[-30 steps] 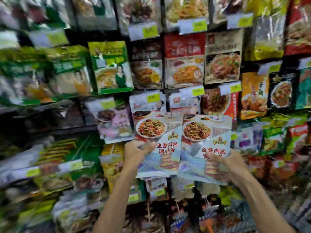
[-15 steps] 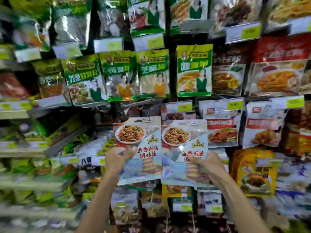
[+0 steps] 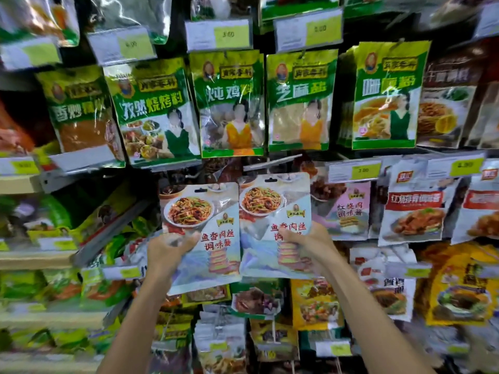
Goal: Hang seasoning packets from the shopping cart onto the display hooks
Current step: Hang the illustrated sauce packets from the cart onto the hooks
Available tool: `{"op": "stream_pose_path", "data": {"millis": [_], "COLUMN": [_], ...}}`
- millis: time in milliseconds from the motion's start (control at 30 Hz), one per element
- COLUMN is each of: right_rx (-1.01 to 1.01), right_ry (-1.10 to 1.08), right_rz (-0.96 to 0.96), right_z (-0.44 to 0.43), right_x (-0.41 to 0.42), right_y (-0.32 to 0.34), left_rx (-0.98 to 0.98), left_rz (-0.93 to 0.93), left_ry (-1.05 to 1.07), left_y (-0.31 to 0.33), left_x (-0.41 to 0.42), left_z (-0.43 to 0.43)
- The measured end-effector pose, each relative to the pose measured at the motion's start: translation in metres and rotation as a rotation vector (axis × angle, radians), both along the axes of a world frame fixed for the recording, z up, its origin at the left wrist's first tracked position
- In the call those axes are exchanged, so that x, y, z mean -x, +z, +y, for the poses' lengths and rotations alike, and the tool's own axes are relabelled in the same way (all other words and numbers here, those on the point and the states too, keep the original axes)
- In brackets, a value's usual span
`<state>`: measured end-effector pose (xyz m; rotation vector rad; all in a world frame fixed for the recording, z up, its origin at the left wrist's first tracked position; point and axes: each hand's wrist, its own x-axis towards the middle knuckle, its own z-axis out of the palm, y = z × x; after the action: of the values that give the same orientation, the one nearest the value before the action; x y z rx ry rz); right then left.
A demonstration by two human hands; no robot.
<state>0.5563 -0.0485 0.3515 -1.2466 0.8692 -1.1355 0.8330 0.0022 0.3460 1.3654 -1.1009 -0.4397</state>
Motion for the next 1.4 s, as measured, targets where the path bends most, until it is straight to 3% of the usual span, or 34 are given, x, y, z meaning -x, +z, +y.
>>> {"op": "stream_pose_path", "data": {"millis": [600, 833, 967, 1100, 1233, 1400], "right_rx": [-0.026, 0.03, 0.286, 0.623, 0.98, 1.06], "right_ry": [-0.185, -0.217, -0.471, -0.75, -0.966, -1.058], "right_rz": [0.122, 0.1, 0.38, 0.424, 0.632, 0.893], "right_z": [-0.049, -0.053, -0.026, 0.004, 0.004, -0.019], "right_x": [-0.018, -0.019, -0.003, 0.021, 0.042, 0.06], "right_y": [0.003, 0.0, -0.002, 0.013, 0.041, 0.053], "left_rx": [-0.033, -0.056, -0.037, -0.038, -0.031, -0.053], "left_rz": [0.166, 0.192, 0.185, 0.209, 0.262, 0.284], "left_ry": [-0.002, -0.113, -0.138, -0.22, -0.264, -0.272], "left_y": [-0.002, -0.002, -0.002, 0.006, 0.016, 0.017], "left_x": [-0.008, 0.021, 0.051, 0.081, 0.099, 0.111], "left_z": [-0.002, -0.012, -0.021, -0.038, -0.053, -0.063]}}
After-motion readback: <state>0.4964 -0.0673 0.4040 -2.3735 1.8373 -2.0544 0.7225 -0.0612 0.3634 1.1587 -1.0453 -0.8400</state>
